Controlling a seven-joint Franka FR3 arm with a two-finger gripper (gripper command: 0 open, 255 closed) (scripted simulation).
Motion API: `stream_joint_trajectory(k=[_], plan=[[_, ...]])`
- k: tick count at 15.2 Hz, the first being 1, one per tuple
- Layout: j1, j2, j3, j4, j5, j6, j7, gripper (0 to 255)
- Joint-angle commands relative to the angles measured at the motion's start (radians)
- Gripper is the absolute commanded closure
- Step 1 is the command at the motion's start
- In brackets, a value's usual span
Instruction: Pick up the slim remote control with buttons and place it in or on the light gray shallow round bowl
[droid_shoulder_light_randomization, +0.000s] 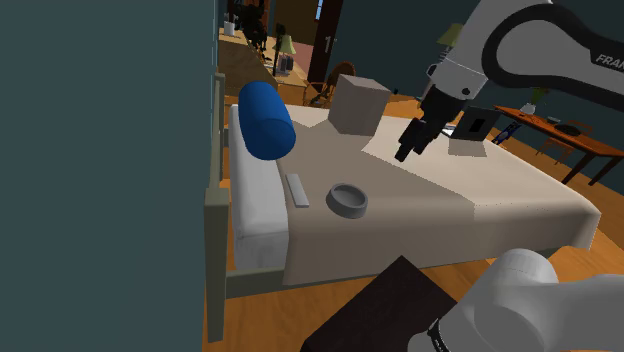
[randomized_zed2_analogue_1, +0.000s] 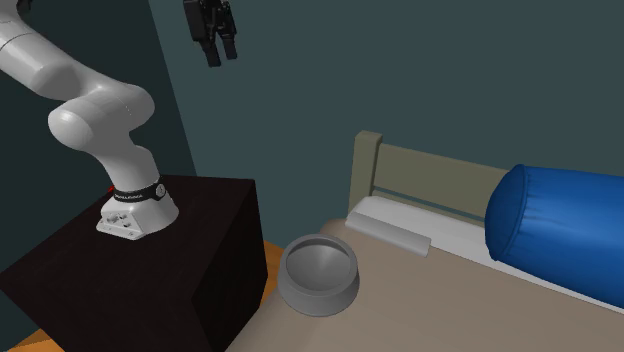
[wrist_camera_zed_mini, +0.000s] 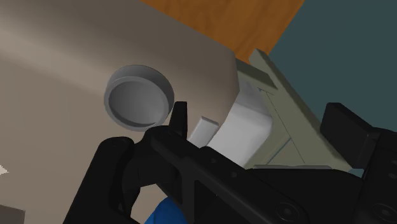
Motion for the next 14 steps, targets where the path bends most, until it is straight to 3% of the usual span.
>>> stream_joint_trajectory(k=[1, 14], plan=[[0.0, 0.0, 0.0, 0.0, 0.0, 0.0, 0.0, 0], [-0.007, 0.424, -0.003, 0.025, 0.019, 0.36, 0.07, 0]])
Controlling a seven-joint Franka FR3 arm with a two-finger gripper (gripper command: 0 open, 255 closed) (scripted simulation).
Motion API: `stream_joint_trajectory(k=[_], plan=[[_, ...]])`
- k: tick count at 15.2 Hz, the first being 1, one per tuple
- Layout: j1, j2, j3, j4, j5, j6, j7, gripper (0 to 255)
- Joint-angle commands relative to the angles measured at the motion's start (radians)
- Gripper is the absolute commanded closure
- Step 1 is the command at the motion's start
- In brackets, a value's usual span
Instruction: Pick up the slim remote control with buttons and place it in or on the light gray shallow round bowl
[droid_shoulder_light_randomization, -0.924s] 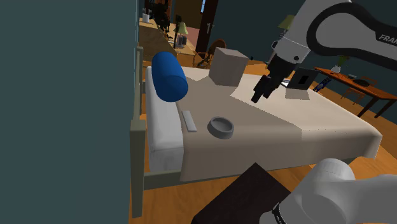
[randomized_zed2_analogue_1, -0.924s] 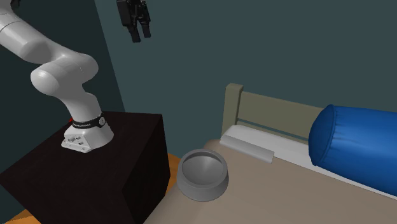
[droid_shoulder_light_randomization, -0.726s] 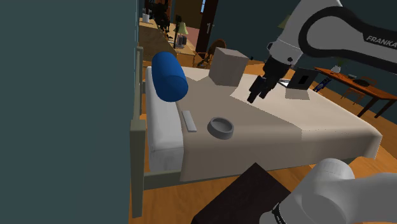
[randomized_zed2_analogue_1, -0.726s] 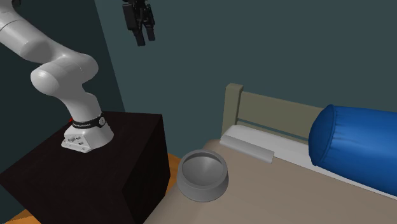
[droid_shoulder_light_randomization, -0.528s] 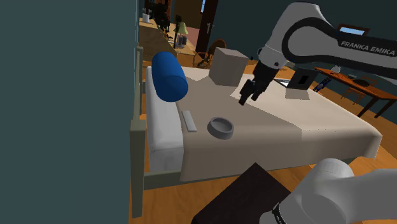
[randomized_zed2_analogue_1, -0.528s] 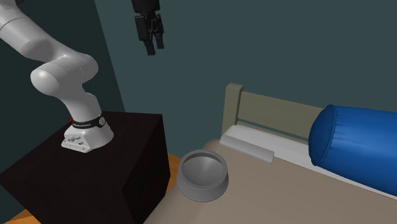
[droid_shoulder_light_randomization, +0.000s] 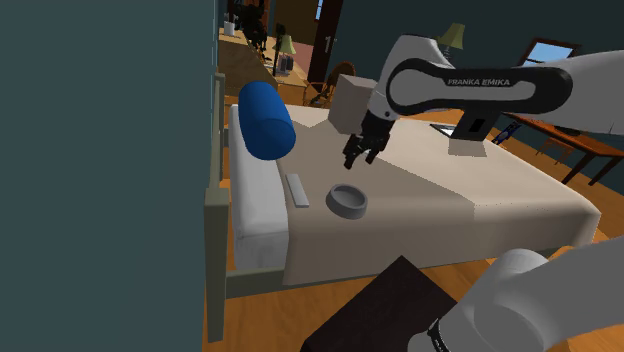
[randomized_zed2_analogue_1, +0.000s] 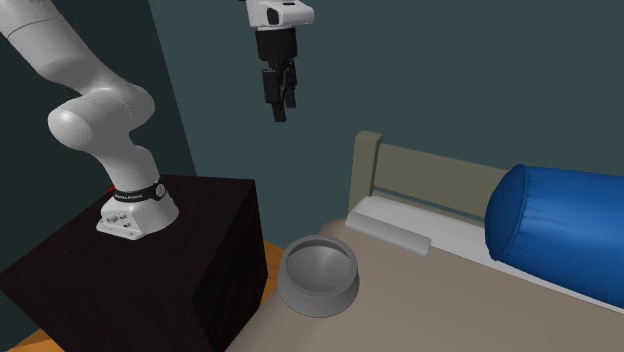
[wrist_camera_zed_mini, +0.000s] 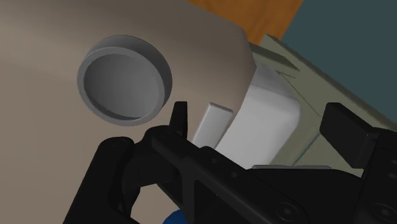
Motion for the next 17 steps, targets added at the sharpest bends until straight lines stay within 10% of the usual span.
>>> stream_joint_trajectory(k=[1, 17], plan=[[-0.001, 0.067, -0.001, 0.012, 0.004, 0.05, 0.01, 0], [-0.015, 0.687, -0.015, 0.366, 0.06, 0.267, 0.06, 0]])
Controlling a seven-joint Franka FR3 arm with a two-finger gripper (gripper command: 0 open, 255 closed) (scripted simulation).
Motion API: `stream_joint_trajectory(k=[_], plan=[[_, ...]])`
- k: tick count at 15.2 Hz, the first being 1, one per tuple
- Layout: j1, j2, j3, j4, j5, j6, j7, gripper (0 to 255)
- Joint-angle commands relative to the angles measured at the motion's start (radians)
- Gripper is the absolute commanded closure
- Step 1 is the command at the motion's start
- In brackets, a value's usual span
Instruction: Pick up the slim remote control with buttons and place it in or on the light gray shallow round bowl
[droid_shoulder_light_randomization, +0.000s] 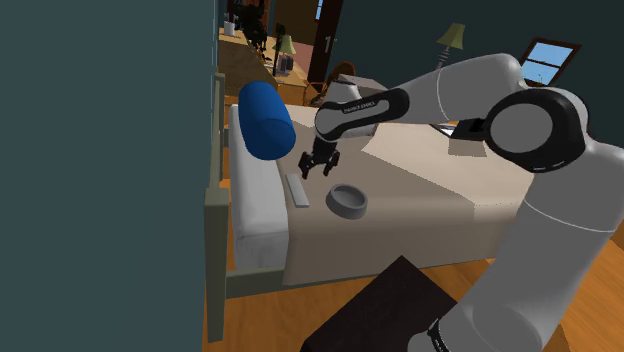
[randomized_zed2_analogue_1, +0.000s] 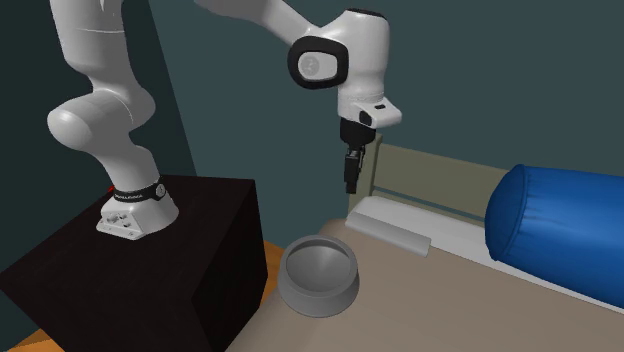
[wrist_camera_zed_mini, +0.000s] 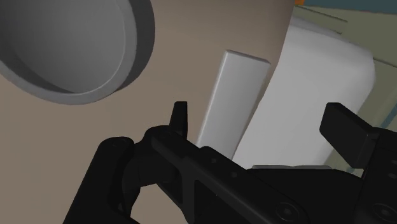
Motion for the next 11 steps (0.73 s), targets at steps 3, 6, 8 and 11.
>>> stream_joint_trajectory(k=[3, 6, 8, 11], plan=[[-0.009, 0.161, -0.001, 0.134, 0.017, 0.015, 0.011, 0], [-0.017, 0.284, -0.001, 0.252, 0.029, 0.01, 0.02, 0], [-0.024, 0.368, -0.001, 0.339, 0.037, 0.001, 0.026, 0], [-0.027, 0.42, 0.001, 0.375, 0.041, 0.014, 0.029, 0]])
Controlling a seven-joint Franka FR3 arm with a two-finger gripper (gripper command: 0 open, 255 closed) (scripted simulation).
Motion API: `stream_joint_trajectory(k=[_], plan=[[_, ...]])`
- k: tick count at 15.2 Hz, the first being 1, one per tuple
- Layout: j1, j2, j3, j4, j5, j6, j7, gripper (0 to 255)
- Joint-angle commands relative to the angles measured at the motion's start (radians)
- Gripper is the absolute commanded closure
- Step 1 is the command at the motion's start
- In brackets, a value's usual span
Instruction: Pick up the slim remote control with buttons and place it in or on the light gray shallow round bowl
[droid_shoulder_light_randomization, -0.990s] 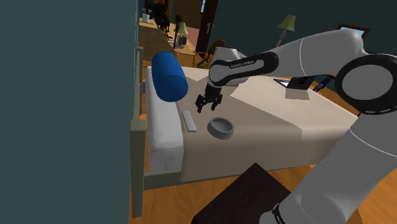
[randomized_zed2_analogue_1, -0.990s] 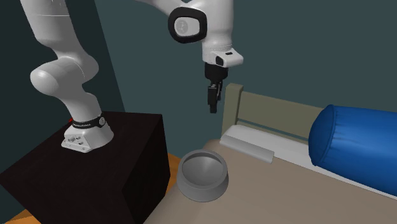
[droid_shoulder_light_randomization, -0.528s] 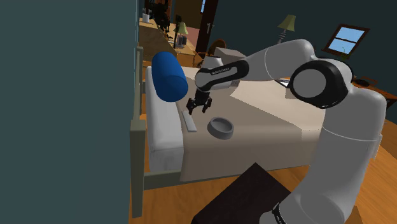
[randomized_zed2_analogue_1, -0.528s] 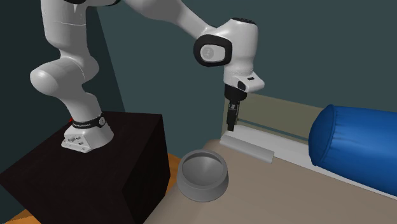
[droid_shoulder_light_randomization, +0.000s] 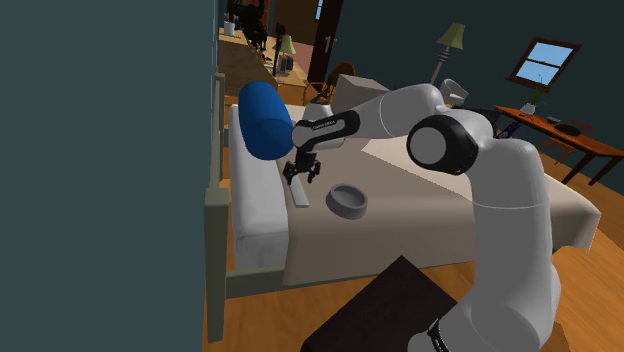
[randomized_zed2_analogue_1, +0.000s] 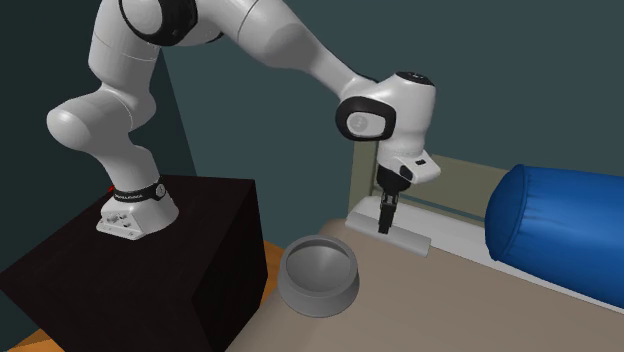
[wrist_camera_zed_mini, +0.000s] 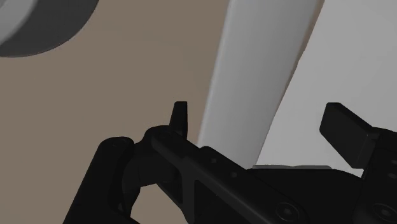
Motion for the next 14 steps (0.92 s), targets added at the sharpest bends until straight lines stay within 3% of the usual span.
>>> stream_joint_trajectory(k=[1, 13, 14], plan=[[-0.002, 0.029, 0.001, 0.015, 0.003, 0.014, -0.001, 0], [-0.003, 0.067, 0.004, 0.011, 0.006, 0.055, -0.003, 0], [-0.003, 0.067, 0.004, 0.011, 0.006, 0.055, -0.003, 255]])
